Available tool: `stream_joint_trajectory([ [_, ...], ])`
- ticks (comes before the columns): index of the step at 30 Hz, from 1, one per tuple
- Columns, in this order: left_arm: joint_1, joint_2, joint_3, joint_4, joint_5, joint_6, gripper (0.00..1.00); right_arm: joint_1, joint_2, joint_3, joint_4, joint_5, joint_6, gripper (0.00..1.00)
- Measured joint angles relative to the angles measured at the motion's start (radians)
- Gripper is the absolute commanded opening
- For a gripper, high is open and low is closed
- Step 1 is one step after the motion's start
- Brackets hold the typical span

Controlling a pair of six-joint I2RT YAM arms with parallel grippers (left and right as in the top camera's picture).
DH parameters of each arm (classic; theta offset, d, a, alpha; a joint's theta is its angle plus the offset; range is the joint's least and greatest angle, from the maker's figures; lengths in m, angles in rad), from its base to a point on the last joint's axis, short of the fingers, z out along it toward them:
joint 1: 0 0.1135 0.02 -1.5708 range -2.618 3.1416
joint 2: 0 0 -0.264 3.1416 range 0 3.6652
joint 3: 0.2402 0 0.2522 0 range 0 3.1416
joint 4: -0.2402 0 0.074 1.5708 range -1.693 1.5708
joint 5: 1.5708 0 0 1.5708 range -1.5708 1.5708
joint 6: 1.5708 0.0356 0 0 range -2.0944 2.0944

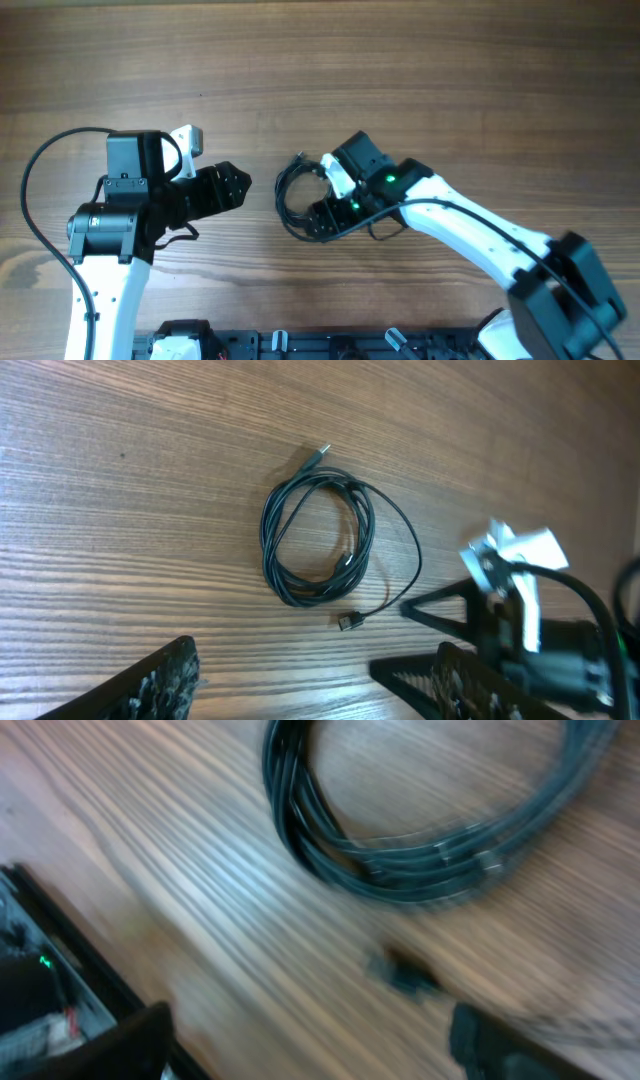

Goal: Untangle cables

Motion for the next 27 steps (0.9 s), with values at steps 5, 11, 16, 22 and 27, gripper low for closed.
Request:
stream_joint_trajectory([
  [5,0.000,0.000,0.000,-0.002,0.000,-0.003,0.81,0.021,0.092,0.000,0.124,-0.053,-0.122,0.85],
  [11,0.000,0.000,0.000,0.003,0.000,-0.010,0.83,0.023,0.107,0.000,0.131,-0.078,-0.345,0.86],
  [16,0.000,0.009,0.000,0.060,-0.018,0.002,0.77,0.024,0.107,0.000,0.257,-0.179,-0.360,0.88],
  [22,0.000,0.106,0.003,0.020,-0.083,0.050,0.70,0.011,0.089,0.019,0.146,0.196,-0.112,1.00],
  [27,-0.048,0.247,-0.011,-0.018,-0.013,0.070,0.67,-0.068,-0.140,0.178,-0.023,0.438,-0.006,1.00],
])
